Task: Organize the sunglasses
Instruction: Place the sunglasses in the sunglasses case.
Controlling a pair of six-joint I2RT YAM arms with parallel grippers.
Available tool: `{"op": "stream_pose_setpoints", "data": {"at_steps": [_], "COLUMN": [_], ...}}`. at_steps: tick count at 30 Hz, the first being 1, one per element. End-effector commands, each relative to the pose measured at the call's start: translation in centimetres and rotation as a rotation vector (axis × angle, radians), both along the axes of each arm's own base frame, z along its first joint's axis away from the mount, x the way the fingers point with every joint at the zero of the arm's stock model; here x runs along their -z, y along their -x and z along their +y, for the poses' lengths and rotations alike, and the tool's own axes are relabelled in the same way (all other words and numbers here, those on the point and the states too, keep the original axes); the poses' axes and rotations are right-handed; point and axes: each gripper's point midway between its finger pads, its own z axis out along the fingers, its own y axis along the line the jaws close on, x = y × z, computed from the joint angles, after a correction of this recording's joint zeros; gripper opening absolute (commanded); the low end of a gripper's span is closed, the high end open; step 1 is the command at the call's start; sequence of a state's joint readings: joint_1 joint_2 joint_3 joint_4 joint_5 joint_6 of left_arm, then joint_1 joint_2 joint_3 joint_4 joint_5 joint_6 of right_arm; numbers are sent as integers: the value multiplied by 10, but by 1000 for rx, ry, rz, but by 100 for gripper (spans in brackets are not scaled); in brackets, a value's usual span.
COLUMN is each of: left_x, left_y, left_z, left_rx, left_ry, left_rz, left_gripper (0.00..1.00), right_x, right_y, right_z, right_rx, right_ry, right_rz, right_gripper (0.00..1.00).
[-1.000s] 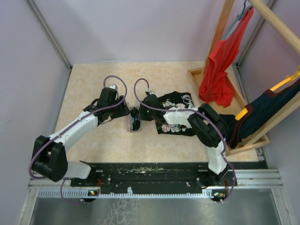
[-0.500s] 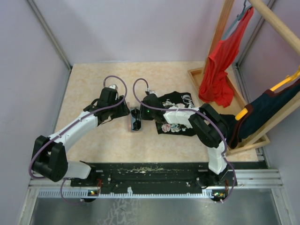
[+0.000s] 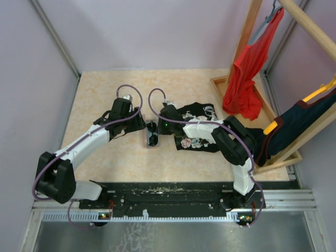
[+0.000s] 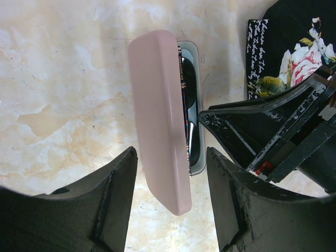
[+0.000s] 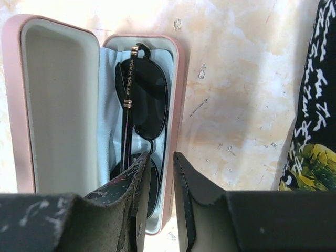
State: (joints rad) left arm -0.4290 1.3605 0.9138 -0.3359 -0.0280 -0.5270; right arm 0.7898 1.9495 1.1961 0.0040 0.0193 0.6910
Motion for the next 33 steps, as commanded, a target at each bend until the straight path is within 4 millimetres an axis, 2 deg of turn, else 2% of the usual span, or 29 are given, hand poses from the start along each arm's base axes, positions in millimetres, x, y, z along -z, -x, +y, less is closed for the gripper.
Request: {"op": "stream_pose_setpoints", "data": {"at_steps": [1, 10, 22, 33], "left_x": [-6, -5, -3, -3], "left_y": [-6, -5, -5, -4], "left_z": [-3, -5, -6, -7], "left_rx": [17, 24, 31, 36], "left_ry": [17, 20, 24, 25], "left_rz": [-22, -20, -14, -12], "left_gripper": [61, 61, 61, 61], "right_x": [-44, -33, -22, -12], "right_y": [-20, -23, -24, -24], "right_z": [15, 16, 10, 17], "right_rx": [-12, -20, -15, -39], "right_ry": [-73, -46, 7, 6], "right_rz": [-93, -79, -72, -48], "right_gripper": [24, 18, 17, 16]}}
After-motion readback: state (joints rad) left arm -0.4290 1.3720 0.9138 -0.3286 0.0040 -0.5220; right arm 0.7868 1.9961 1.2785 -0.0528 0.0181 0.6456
